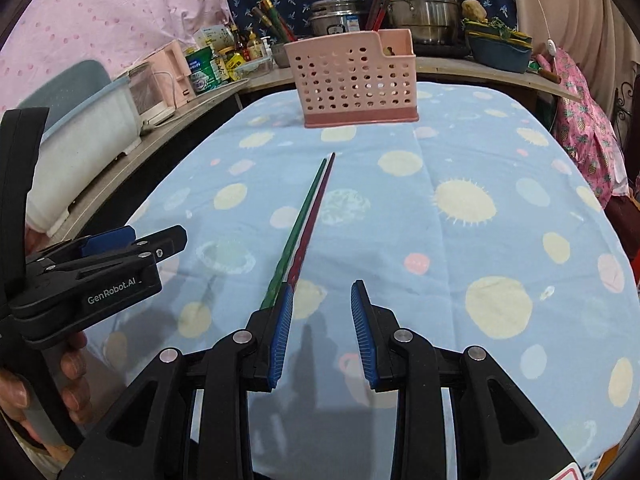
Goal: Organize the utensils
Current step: 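Move both tools down over the last green and dark red chopsticks, then grasp the dark red chopstick with the right tool while the left tool grasps the green one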
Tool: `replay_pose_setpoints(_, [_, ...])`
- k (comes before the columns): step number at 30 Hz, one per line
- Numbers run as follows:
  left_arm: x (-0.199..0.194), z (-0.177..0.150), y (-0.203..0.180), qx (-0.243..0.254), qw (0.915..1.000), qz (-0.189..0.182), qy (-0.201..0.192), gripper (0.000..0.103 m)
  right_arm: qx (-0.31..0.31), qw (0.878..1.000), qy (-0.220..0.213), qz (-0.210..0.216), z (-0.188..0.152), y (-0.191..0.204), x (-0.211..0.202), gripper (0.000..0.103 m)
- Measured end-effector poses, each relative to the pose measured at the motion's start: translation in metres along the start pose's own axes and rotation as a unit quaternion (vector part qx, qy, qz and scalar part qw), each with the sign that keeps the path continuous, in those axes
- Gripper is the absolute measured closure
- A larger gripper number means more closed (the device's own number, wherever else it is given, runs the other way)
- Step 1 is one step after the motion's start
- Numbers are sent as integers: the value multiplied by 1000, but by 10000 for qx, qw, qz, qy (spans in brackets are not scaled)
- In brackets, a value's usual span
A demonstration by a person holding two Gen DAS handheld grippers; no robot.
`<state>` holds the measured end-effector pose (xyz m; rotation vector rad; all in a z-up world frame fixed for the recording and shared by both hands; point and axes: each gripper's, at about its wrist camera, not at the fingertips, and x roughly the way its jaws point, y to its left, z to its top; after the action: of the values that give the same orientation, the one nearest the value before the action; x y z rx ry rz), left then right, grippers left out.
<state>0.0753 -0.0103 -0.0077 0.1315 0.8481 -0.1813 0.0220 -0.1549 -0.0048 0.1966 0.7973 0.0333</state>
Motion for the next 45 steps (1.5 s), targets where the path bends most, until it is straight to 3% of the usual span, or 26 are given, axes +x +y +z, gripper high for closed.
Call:
replay_pose_setpoints(15, [-4,-19,4,-81,9999,-72,120,38,-79,9998,169,16,-11,18,24,73])
replay_pose_setpoints(23, [-4,-21,2,-81,9998,-118,124,35,-184,9997,126,-122,-15,17,27,85])
replay_pose_setpoints(26, [-5,-22,-1,-60,9998,-154,127,32,-118,9995,173,-226,-16,10,27,95])
replay_pose_setpoints(45, [3,-33,-55,350,9972,-594,279,26,592,9974,103,-396,-38,-44,-6,96])
